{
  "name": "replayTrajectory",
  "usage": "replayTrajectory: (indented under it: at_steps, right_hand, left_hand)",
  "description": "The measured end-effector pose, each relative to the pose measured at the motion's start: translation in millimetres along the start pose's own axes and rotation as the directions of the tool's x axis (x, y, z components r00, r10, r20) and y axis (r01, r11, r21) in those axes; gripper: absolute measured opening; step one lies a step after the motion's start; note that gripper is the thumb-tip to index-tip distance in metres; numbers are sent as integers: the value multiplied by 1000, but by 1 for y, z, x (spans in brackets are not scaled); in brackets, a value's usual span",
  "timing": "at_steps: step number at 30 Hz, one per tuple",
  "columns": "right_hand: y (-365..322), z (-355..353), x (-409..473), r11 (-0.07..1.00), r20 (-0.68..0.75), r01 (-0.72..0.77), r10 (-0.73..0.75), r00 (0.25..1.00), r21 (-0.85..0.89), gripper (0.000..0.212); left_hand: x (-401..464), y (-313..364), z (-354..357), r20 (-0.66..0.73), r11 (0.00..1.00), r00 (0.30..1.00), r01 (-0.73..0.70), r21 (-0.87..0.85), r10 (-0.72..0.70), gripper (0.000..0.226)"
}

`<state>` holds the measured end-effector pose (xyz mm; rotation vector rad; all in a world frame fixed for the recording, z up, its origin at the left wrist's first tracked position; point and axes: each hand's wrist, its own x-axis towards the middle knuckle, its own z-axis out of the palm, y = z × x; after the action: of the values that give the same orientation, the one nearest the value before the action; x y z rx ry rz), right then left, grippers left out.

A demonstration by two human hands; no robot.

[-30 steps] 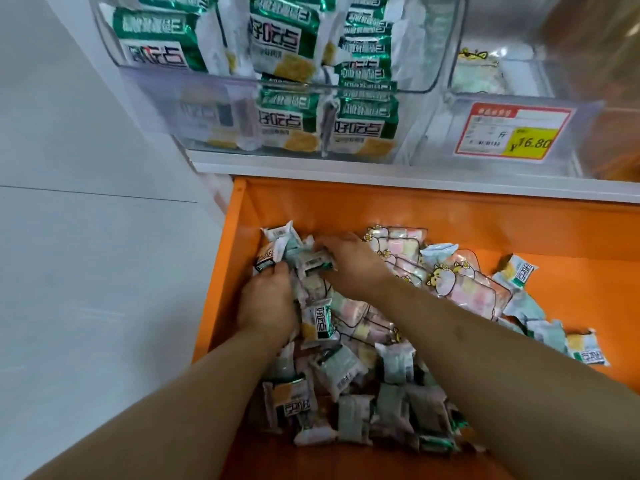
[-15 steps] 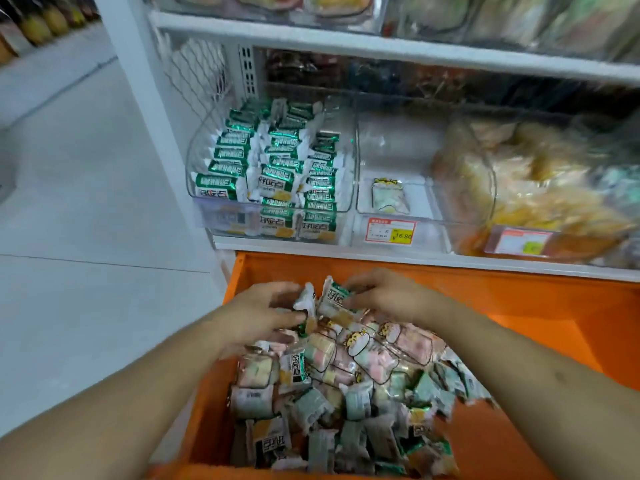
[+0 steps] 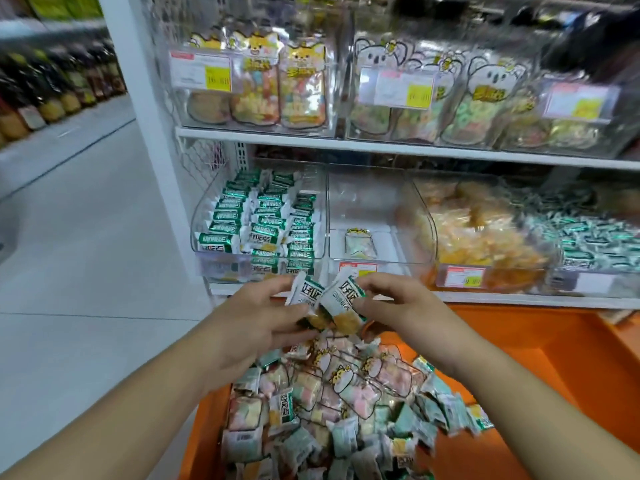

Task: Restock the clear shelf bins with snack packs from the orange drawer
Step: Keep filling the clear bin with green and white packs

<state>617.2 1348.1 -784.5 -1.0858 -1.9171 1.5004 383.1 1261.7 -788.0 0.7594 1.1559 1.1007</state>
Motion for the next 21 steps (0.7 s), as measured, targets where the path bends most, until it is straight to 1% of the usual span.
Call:
replayTrajectory:
  at_steps: [1,2,5,8,11,13,15,18,21]
  right_hand:
    - [3,0,3,999,-30,22,-22,999,-27,25]
    - [2,1,5,998,-54,41,-44,998,-58,29]
    - [4,-1,15,989,-90,115,-123,988,-90,17]
    - [5,0,24,979,-108,152,-167,980,-134,14]
    - [7,3,32,961,-141,159,-194,971,-228,12]
    - [8,4,37,941,-139,165,-213,967,-296,13]
    - [8,7,41,919,-123,183,-238,963,-350,14]
    - [7,13,49,906,-99,187,-241,965,-379,13]
    - [2,18,55,922,-82,161,-201,976,-353,14]
  left_hand:
    - [2,1,1,-9,1000,1000,0,-12,0,38]
    - [4,1,1,-25,1000,1000,-3,-19,3,37]
    - [12,4,2,-68,1000,998,-9,-3,8,32]
    - [22,6,3,-59,1000,998,1,25,0,29]
    - [32,8,-1,-38,999,999,23,-35,-24,36]
    - [36,6,-4,-14,999,1000,18,48,-18,45]
    - [38,4,-7,-19,993,1000,12,116,-10,47]
    - [41,4,-11,-47,997,999,22,80,-18,40]
    - [42,10,-18,-33,1000,999,21,17,-20,43]
